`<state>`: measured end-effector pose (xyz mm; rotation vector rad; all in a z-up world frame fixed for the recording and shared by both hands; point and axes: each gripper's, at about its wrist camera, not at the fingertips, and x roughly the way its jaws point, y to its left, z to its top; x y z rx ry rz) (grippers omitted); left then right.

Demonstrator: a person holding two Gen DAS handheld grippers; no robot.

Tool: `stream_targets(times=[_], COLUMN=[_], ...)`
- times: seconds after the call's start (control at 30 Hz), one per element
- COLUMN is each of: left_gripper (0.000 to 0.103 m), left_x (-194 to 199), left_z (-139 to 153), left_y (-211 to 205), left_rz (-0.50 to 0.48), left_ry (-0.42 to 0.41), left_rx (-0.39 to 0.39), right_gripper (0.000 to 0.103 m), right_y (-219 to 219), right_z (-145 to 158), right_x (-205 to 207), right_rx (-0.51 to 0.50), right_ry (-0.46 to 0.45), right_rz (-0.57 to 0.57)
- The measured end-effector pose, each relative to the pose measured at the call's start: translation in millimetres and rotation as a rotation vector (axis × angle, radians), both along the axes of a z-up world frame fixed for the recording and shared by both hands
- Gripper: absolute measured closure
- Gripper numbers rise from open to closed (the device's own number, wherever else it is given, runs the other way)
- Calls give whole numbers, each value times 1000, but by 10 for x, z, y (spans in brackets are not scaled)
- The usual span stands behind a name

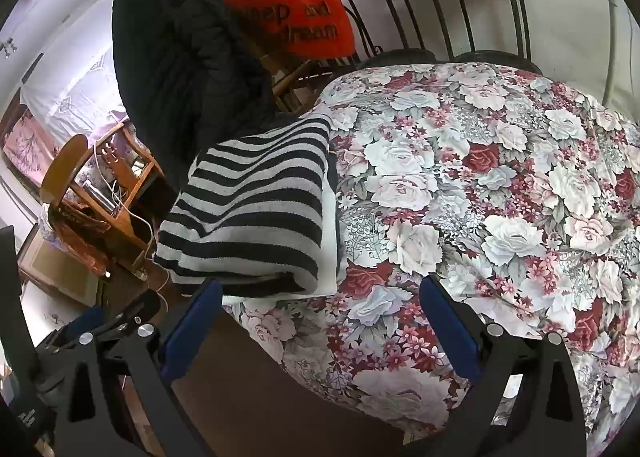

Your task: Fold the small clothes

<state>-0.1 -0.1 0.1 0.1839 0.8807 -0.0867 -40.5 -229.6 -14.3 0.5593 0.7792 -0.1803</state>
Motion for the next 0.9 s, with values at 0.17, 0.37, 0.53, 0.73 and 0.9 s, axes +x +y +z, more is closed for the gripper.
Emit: stream_targets(times=[0.17,0.37,0.53,0.73,0.9], left_gripper=[5,5,5,5,5], left_x=[-4,-62,-195,-312,-447], left_z=[4,116,239,404,522], left_y=[2,-38,-54,-103,-154], left_rz=[1,2,-7,-25,-43], left_ry=[-6,-36,-126,-200,-255], left_rx=[0,5,11,27,38], right_gripper=[4,4,4,4,4], right_y=[1,0,2,1,3], right_z=[-1,-3,-4,-5,-6], right_x=[0,3,3,2,4], right_rx=[-1,0,-1,-1,-2], right_ry=[-1,0,-1,-1,0], right_rz=[0,1,1,-1,1])
